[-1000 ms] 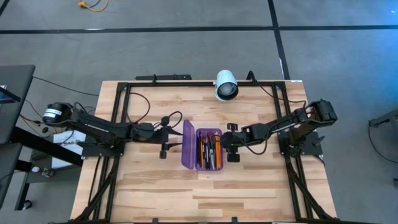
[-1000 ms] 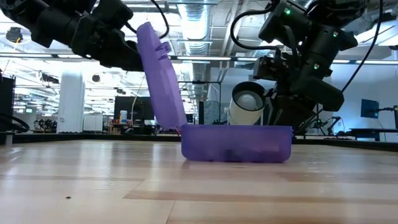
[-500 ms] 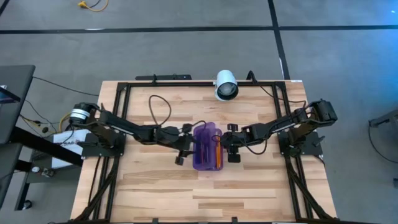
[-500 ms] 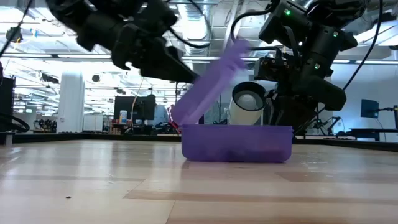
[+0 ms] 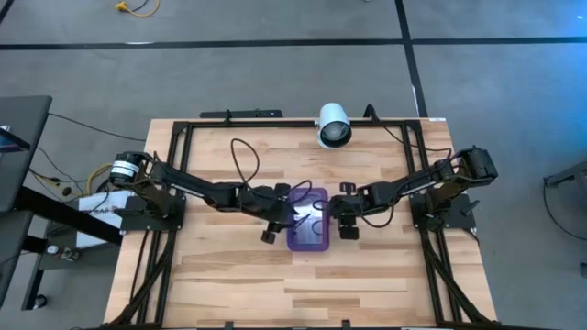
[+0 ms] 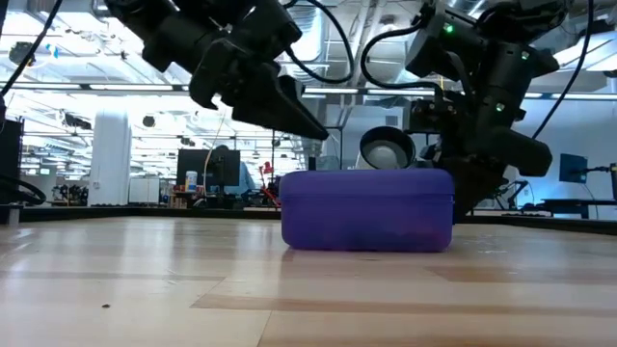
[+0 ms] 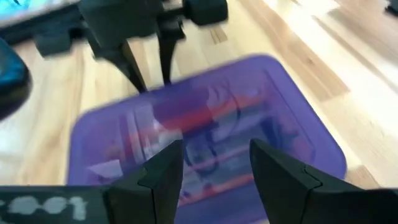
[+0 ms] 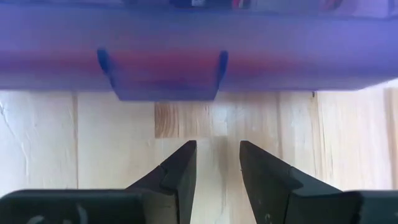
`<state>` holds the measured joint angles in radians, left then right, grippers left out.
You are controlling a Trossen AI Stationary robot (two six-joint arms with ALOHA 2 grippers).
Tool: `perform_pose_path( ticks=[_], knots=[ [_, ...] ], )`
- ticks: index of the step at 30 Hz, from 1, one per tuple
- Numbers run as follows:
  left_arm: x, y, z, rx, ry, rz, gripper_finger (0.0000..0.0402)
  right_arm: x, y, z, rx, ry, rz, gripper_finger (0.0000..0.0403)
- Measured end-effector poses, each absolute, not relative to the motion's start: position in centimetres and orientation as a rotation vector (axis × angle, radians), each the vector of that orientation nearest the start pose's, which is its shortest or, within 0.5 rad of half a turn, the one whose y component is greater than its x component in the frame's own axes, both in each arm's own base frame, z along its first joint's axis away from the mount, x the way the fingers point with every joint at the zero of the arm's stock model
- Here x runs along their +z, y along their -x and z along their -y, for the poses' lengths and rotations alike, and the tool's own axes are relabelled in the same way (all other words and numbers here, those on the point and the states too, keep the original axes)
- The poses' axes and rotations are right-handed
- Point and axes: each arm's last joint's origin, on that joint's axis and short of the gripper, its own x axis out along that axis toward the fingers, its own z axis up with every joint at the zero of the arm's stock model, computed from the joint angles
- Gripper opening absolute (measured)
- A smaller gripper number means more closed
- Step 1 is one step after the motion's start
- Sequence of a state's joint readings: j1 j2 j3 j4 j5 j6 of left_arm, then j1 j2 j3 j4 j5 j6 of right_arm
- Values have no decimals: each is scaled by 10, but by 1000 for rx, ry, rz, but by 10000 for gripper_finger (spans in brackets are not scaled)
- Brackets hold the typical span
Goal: Pick & place school supplies into a supply box
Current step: Close the purple supply box
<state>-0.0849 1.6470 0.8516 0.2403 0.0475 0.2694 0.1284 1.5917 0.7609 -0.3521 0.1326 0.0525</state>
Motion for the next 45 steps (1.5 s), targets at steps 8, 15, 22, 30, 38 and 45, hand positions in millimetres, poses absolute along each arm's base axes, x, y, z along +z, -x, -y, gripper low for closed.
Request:
perform_pose_path(
  ticks=[8,15,22,30,38,45],
  knots=[
    [166,-322,29,-194,-202,-758,176,150,-248,-26,-155,112,-1285,118],
    [161,-317,28,-176,-147,-836,176,185,-238,-33,-150,111,-1114,118],
    [177,-315,28,-168,-148,-773,176,215,-248,-54,-36,177,-803,118],
    [202,-306,35,-166,-161,-695,176,177,-275,-47,-25,217,-874,118],
    [197,-300,41,-154,-179,-731,176,149,-291,-37,-15,160,-935,118],
    [199,-299,41,-154,-179,-707,176,157,-290,-36,6,174,-882,118]
  ],
)
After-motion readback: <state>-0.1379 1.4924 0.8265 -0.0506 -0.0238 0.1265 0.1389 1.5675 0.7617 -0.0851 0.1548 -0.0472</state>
